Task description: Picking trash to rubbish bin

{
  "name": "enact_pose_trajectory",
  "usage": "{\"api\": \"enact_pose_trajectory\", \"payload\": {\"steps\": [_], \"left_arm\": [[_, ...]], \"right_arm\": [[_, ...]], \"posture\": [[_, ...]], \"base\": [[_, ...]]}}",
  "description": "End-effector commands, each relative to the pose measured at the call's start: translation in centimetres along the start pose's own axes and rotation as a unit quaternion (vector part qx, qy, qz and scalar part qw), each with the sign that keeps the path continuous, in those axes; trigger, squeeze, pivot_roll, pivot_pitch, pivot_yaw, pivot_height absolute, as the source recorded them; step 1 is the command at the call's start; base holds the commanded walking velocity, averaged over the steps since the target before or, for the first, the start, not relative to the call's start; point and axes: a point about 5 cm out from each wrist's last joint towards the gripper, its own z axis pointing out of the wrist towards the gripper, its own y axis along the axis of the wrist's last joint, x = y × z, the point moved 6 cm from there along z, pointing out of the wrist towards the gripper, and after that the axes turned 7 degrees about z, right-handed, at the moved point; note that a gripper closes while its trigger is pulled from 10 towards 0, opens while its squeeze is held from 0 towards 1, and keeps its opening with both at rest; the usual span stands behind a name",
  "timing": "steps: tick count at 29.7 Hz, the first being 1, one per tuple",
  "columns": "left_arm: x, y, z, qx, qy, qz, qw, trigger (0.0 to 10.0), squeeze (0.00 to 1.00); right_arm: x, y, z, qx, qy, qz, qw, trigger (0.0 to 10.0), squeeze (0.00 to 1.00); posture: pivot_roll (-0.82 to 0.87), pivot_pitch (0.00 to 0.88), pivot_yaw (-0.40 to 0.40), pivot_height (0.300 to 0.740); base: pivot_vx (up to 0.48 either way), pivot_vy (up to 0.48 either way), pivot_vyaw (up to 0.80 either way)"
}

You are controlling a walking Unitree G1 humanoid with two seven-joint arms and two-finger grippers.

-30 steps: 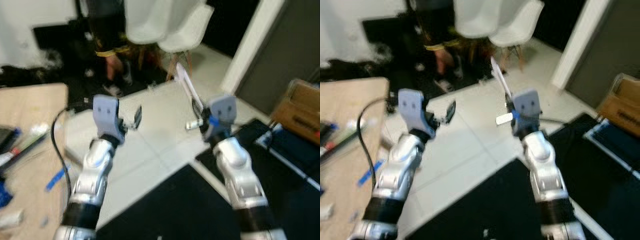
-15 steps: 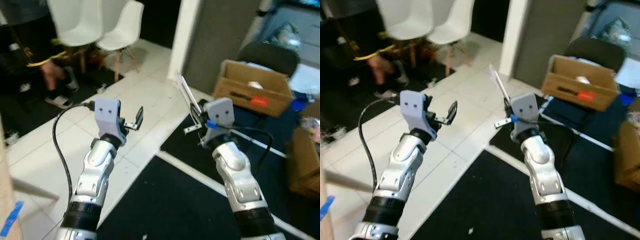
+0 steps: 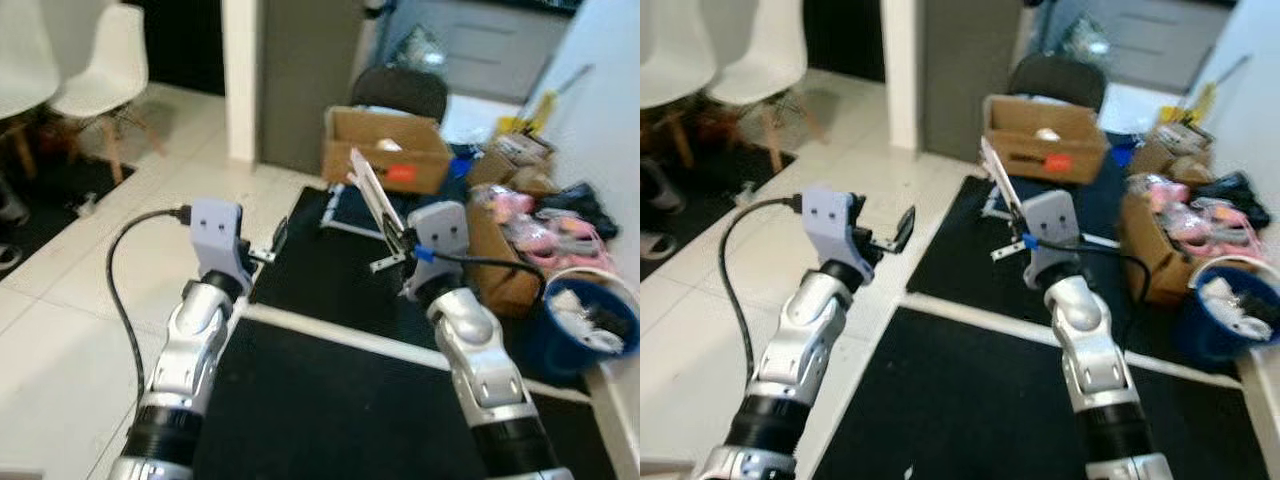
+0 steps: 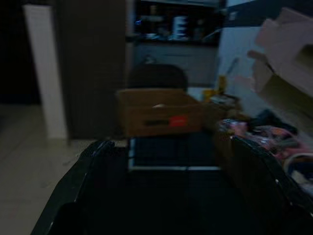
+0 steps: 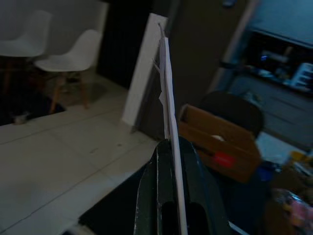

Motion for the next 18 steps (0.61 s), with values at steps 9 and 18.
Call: {"api": "enact_pose_trajectory", "payload": {"steps": [9,18], "left_arm": [[0.1,-2.0,-0.8,0.038,0.004,-0.003,0.999,10.0,0.00],[0.1,-8.0,-2.8,0.158,-0.010,0.055,0.986,10.0,0.00]], "right_arm": [[0.1,-1.2,-0.5,0.021,0.000,0.005,1.000,10.0,0.00],[1.6,-8.5,-2.8,0.169,0.037,0.041,0.984,10.0,0.00]], "posture": [[-0.09,0.046,-0.056,0.740],[-0.08,0.049,-0.055,0.740]], "base": [[0.000,0.000,-0.80],[0.000,0.000,-0.71]]}}
